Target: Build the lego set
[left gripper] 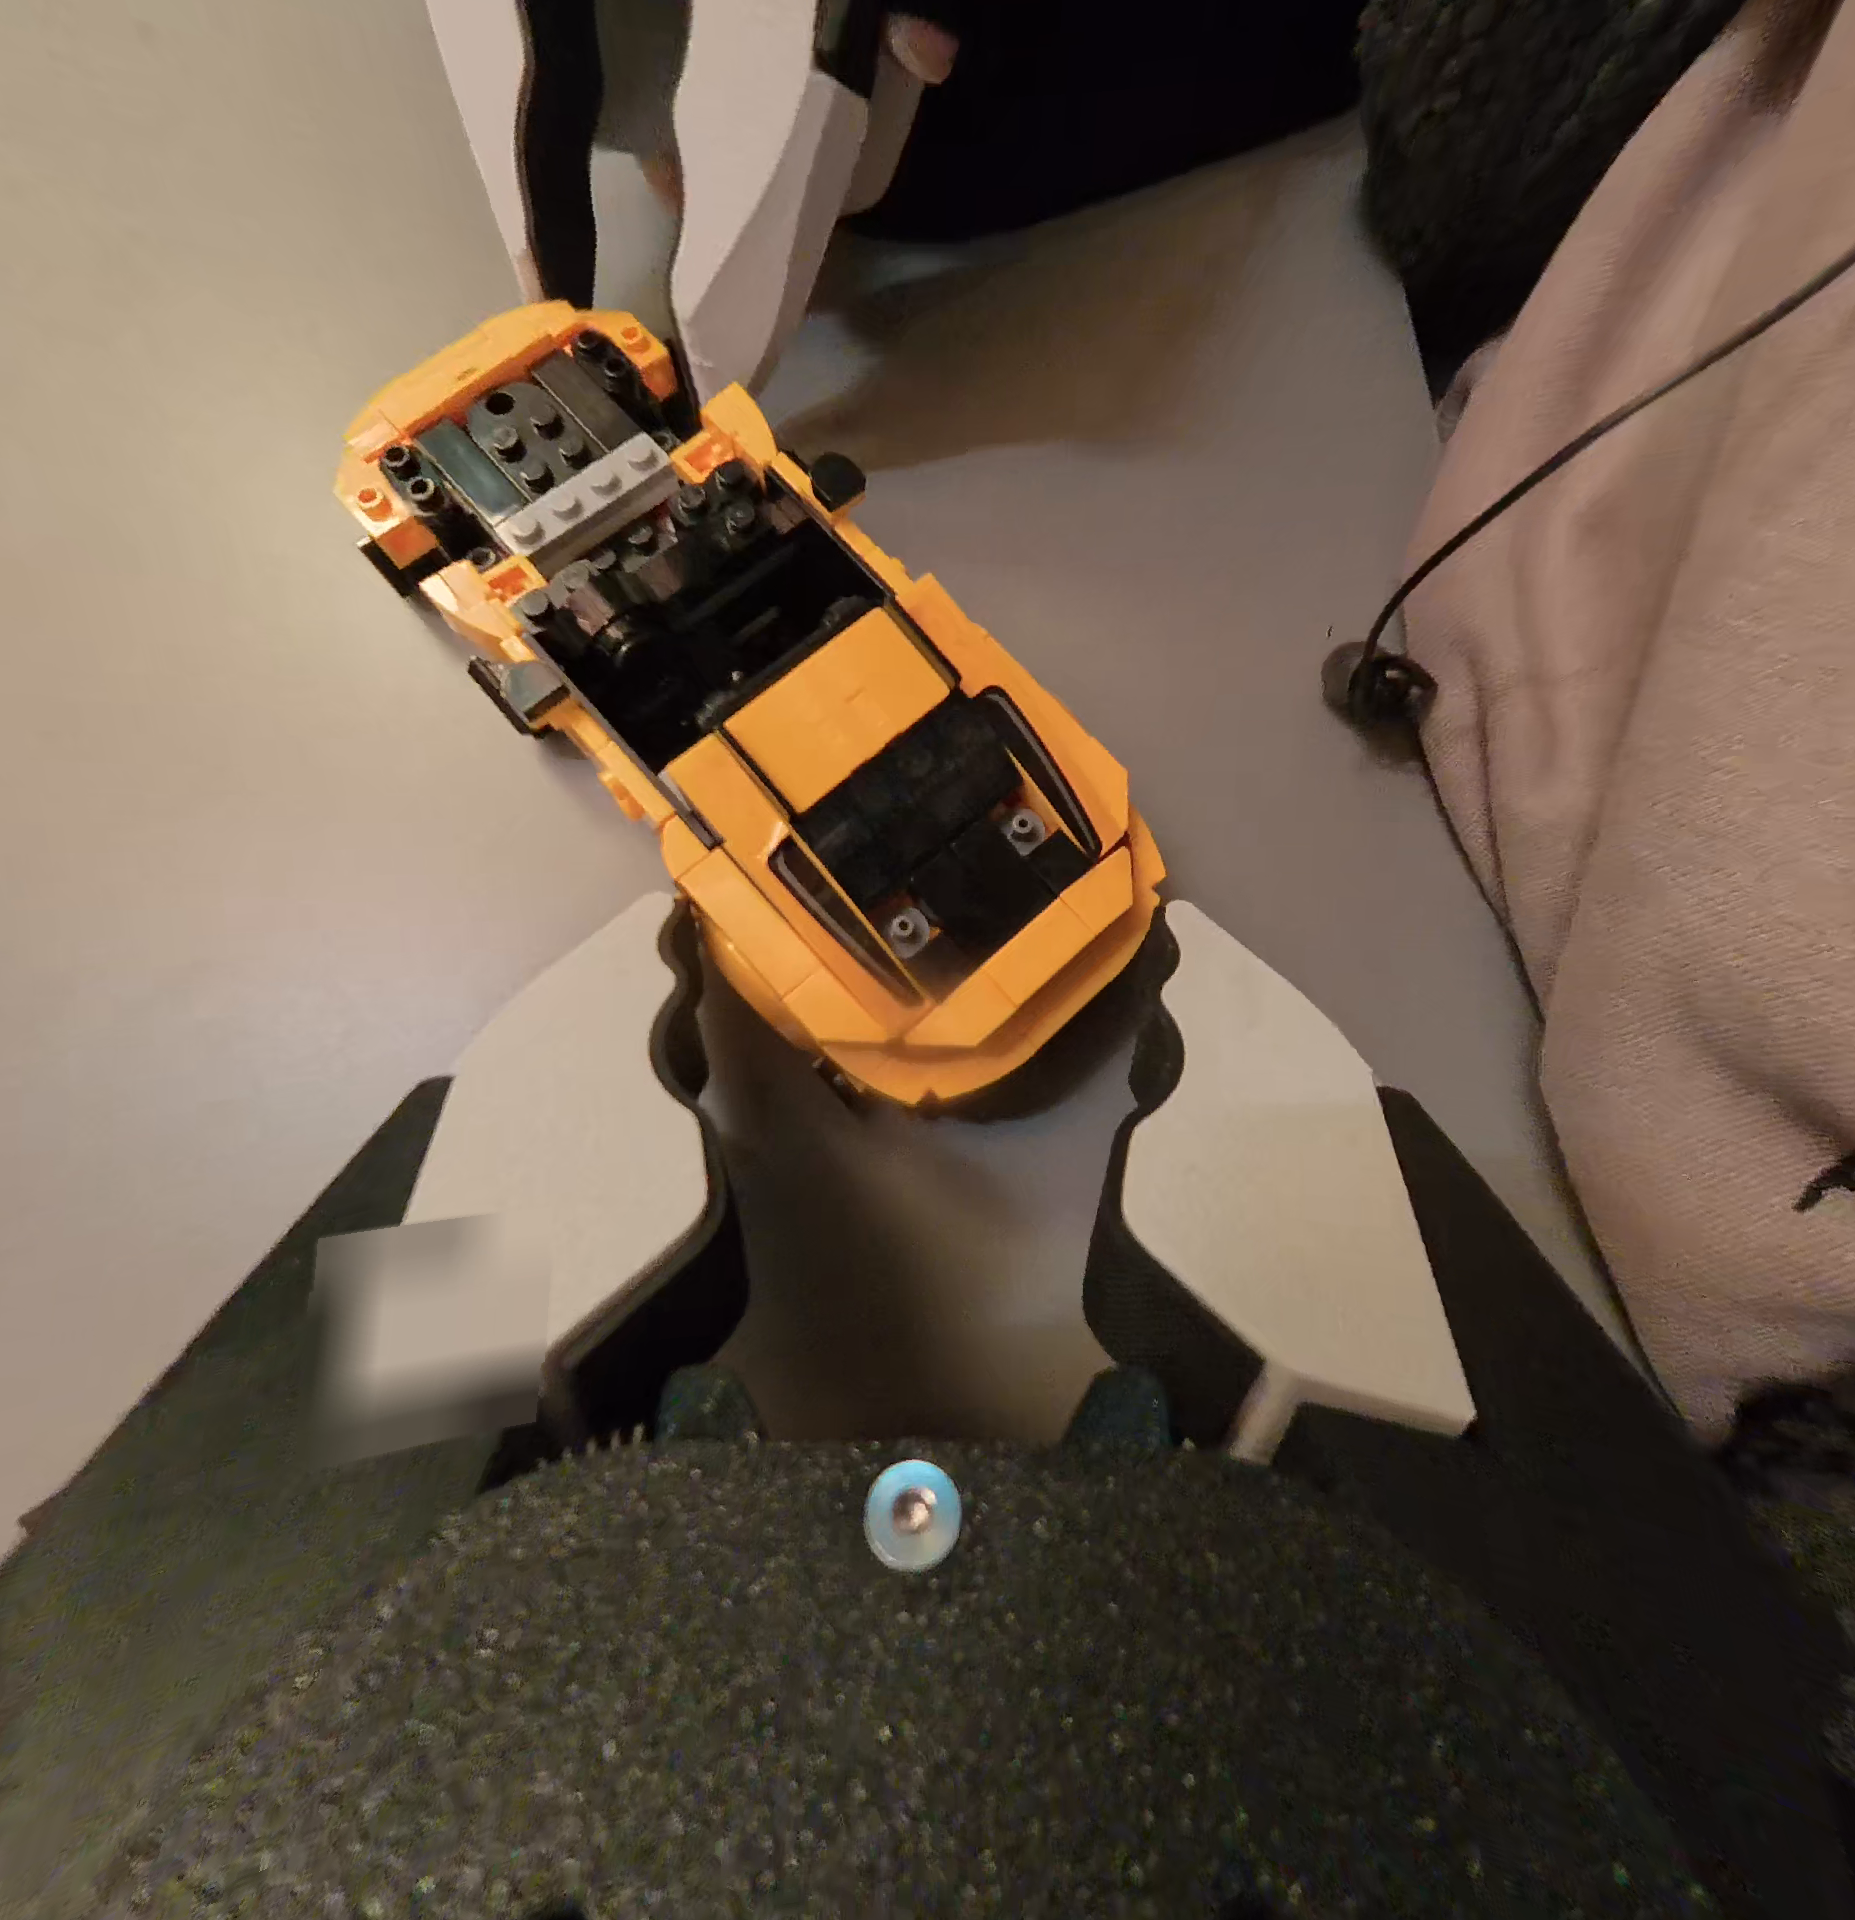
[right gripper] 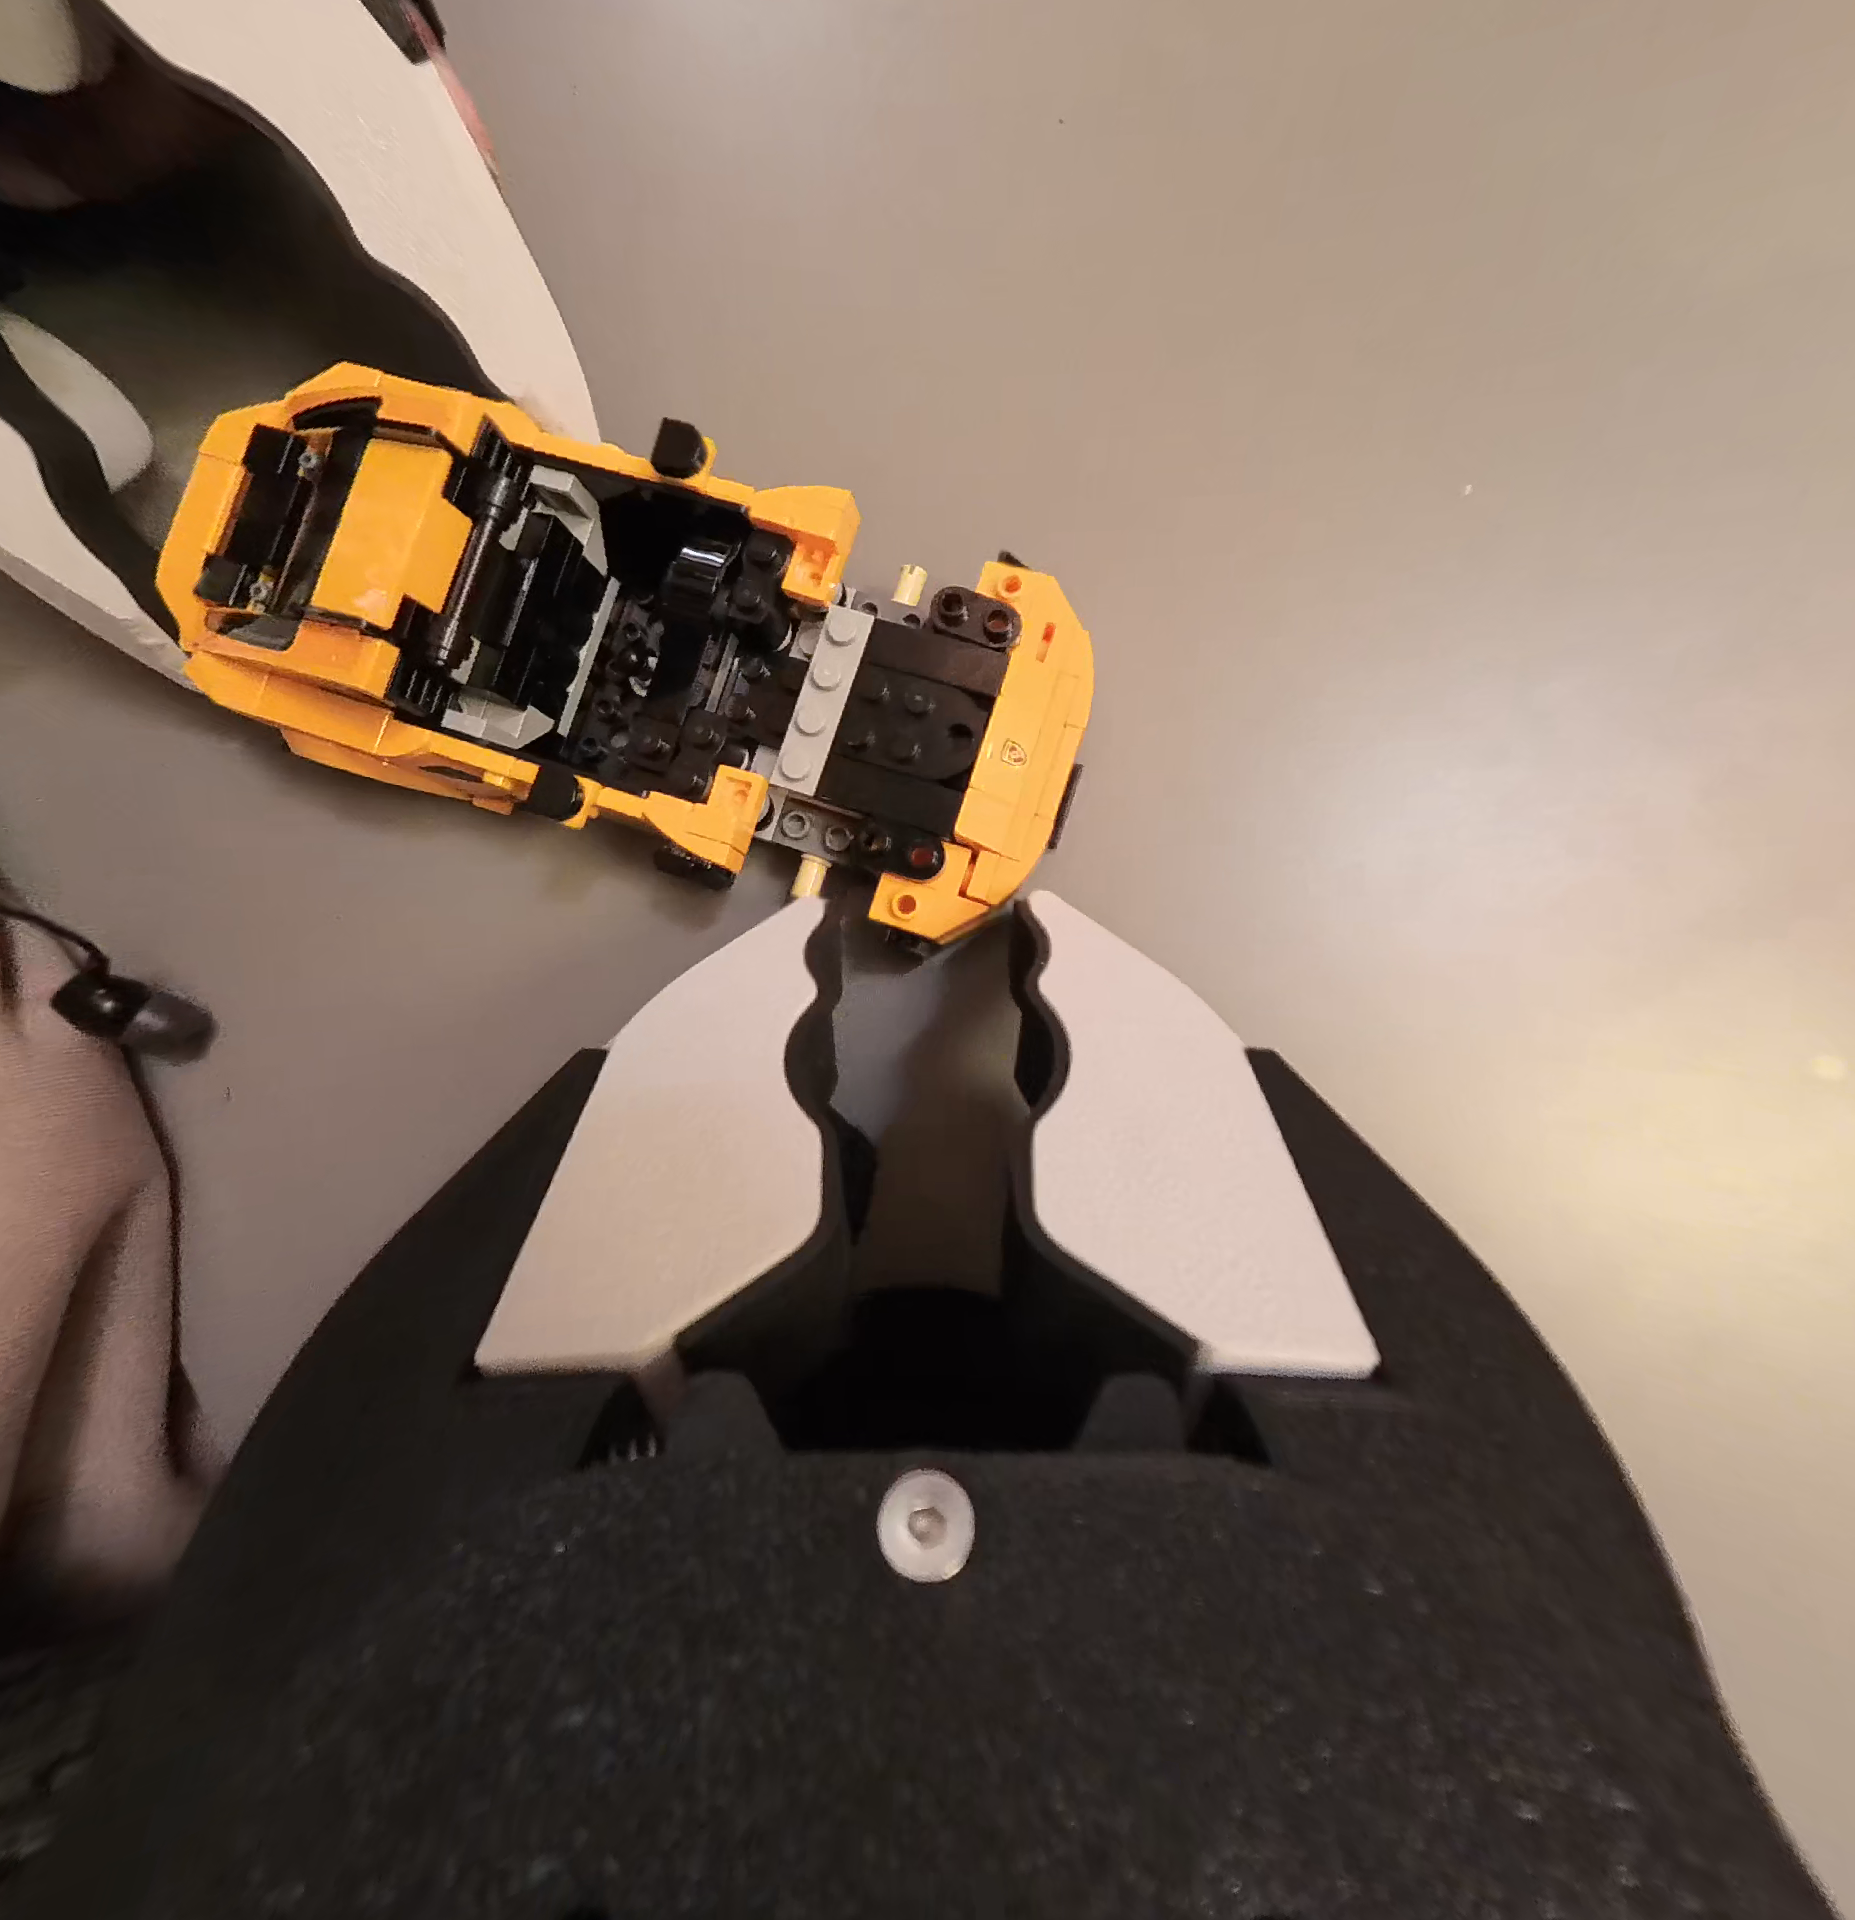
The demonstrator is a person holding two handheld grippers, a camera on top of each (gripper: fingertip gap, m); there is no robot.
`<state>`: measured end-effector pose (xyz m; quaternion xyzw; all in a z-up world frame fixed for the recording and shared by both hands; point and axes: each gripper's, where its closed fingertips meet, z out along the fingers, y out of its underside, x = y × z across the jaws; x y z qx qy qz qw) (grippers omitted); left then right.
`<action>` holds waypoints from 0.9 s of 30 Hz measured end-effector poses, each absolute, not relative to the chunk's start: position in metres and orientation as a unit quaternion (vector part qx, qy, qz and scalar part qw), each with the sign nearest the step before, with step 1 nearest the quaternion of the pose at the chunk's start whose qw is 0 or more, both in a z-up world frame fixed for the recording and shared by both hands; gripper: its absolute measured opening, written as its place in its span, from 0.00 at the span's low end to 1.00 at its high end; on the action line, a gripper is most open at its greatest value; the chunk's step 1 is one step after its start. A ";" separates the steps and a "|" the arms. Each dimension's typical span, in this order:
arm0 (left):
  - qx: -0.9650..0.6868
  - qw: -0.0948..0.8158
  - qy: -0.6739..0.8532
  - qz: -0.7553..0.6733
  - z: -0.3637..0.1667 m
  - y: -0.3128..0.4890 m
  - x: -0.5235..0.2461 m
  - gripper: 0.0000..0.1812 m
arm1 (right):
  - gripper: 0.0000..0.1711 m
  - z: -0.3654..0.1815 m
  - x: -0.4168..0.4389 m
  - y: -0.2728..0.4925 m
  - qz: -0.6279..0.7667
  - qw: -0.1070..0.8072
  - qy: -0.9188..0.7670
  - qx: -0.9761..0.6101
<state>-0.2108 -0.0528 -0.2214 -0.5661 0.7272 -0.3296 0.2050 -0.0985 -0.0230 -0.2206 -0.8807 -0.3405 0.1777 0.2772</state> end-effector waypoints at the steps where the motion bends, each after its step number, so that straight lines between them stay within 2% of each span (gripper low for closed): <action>1: -0.568 0.207 0.726 -0.328 -0.221 -0.052 -0.211 0.44 | 0.19 -0.219 -0.096 -0.023 0.178 0.282 -0.338 -0.880; 6: -0.600 0.224 0.694 -0.329 -0.208 -0.047 -0.218 0.48 | 0.19 -0.213 -0.083 -0.027 0.168 0.299 -0.353 -0.870; 10: -0.649 0.214 0.652 -0.328 -0.209 -0.060 -0.208 0.55 | 0.19 -0.206 -0.085 -0.021 0.171 0.330 -0.428 -0.824; 13: -0.661 0.244 0.655 -0.273 -0.219 -0.055 -0.200 0.55 | 0.30 -0.204 -0.093 -0.017 0.180 0.327 -0.513 -0.773; 17: -0.644 0.240 0.679 -0.257 -0.219 -0.052 -0.202 0.46 | 0.49 -0.222 -0.093 -0.012 0.146 0.252 -0.627 -0.723; 20: -0.588 0.226 0.738 -0.243 -0.218 -0.048 -0.211 0.46 | 0.55 -0.227 -0.101 -0.009 0.162 0.219 -0.671 -0.690; 22: -0.556 0.213 0.766 -0.241 -0.217 -0.038 -0.215 0.45 | 0.53 -0.229 -0.106 -0.013 0.186 0.195 -0.683 -0.679; 25: -0.536 0.191 0.789 -0.231 -0.218 -0.014 -0.221 0.44 | 0.46 -0.229 -0.110 -0.022 0.196 0.190 -0.680 -0.680; 27: -0.559 0.198 0.777 -0.213 -0.218 0.011 -0.222 0.45 | 0.37 -0.227 -0.104 -0.023 0.180 0.197 -0.648 -0.713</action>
